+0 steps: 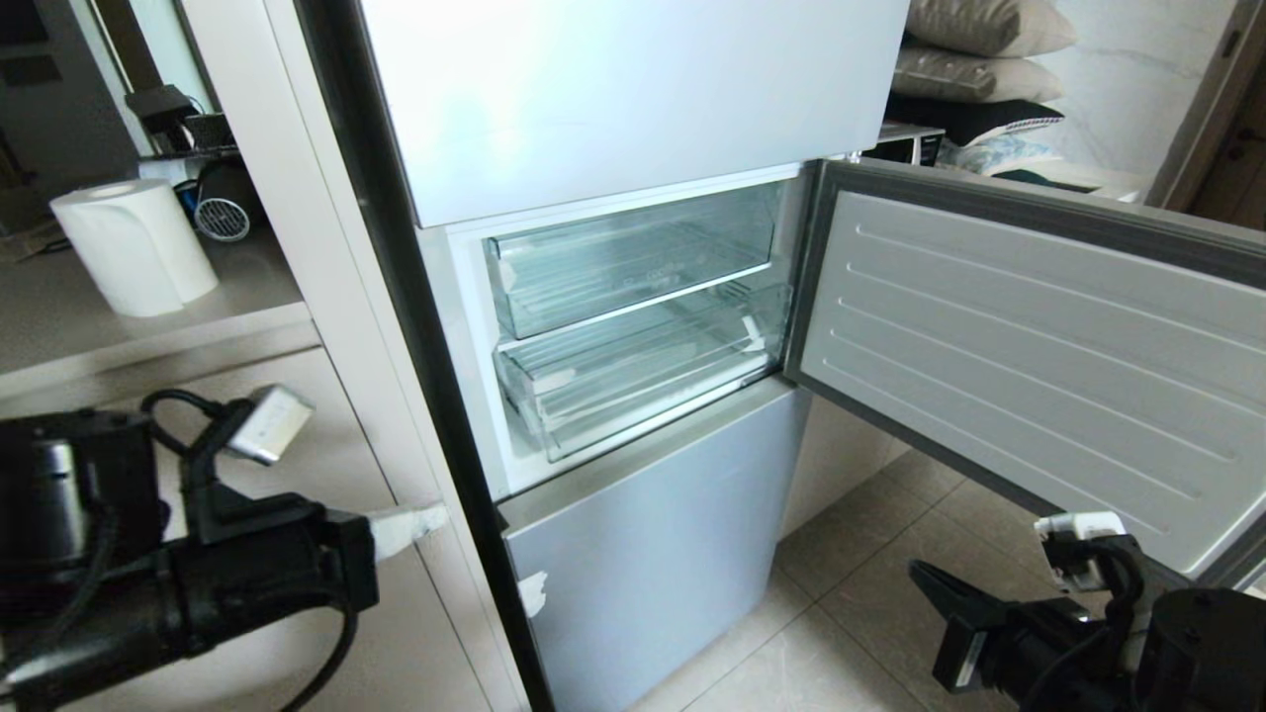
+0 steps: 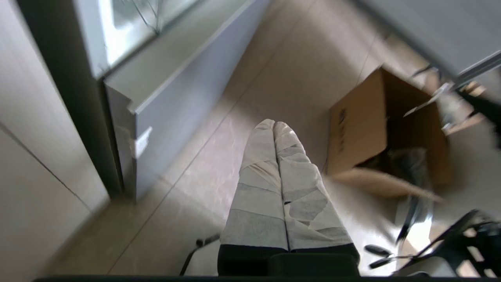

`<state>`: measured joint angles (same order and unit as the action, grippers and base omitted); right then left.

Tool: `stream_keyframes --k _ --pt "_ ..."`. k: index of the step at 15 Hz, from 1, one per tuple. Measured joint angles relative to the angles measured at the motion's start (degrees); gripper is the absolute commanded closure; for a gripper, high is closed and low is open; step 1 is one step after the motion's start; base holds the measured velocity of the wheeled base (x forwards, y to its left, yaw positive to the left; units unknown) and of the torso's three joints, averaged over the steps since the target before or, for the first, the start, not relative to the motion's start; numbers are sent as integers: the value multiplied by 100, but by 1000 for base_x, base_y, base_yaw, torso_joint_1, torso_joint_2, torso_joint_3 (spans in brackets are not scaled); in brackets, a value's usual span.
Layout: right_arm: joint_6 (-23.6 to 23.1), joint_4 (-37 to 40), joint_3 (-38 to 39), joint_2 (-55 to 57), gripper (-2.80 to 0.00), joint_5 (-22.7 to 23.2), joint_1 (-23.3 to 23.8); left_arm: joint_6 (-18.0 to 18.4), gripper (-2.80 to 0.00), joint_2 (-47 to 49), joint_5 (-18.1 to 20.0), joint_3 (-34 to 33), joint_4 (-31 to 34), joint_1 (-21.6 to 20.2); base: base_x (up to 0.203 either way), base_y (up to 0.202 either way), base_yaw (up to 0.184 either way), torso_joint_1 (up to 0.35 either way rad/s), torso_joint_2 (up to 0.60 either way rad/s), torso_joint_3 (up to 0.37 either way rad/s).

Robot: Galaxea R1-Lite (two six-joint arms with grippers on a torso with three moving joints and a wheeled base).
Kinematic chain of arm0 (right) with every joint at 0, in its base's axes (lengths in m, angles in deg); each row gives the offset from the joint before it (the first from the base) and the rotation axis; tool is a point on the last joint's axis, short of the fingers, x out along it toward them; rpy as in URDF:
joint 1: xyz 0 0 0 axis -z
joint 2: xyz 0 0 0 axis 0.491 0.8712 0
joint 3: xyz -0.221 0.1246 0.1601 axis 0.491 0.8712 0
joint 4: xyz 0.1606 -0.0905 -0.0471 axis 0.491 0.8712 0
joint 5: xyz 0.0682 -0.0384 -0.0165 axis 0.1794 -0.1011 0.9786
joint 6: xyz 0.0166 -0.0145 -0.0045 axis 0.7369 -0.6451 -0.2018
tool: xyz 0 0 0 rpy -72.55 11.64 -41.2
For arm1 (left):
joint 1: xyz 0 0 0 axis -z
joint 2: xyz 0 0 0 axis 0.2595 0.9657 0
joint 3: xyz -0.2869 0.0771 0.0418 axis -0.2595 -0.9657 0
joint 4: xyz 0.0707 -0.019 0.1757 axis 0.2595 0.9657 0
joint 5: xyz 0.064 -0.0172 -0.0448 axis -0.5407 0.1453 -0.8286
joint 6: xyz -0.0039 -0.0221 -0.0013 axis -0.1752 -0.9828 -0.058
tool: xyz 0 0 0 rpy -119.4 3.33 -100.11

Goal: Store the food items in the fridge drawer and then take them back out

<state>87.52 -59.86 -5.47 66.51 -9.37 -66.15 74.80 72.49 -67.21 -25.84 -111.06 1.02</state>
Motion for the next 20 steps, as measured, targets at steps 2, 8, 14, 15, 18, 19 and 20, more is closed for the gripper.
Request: stream_keyframes --k 2,8,14,15,18,19,20 --pt "10 0 0 11 0 -5 4 14 0 445 -593 24 -313 528 0 0 0 0 0 0" --pt "67 2 0 14 0 -353 1 115 0 2083 -2498 792 -1410 1538 0 0 0 0 0 0" --pt "137 -1 0 -5 0 -540 1 566 0 3458 -4344 2116 -2251 2001 0 0 0 0 0 0" --pt "132 -4 0 -11 0 -600 2 578 0 3600 -4451 2220 -2284 2023 0 0 0 0 0 0" --pt "136 2 0 -13 0 -640 4 891 0 3924 -4502 2477 -2296 2096 0 0 0 0 0 0" --pt "143 2 0 -13 0 -641 1 984 0 3991 -4509 2541 -2287 2161 0 0 0 0 0 0" --pt "149 5 0 -13 0 -642 1 1039 0 4052 -4515 2590 -2275 2217 0 0 0 0 0 0"
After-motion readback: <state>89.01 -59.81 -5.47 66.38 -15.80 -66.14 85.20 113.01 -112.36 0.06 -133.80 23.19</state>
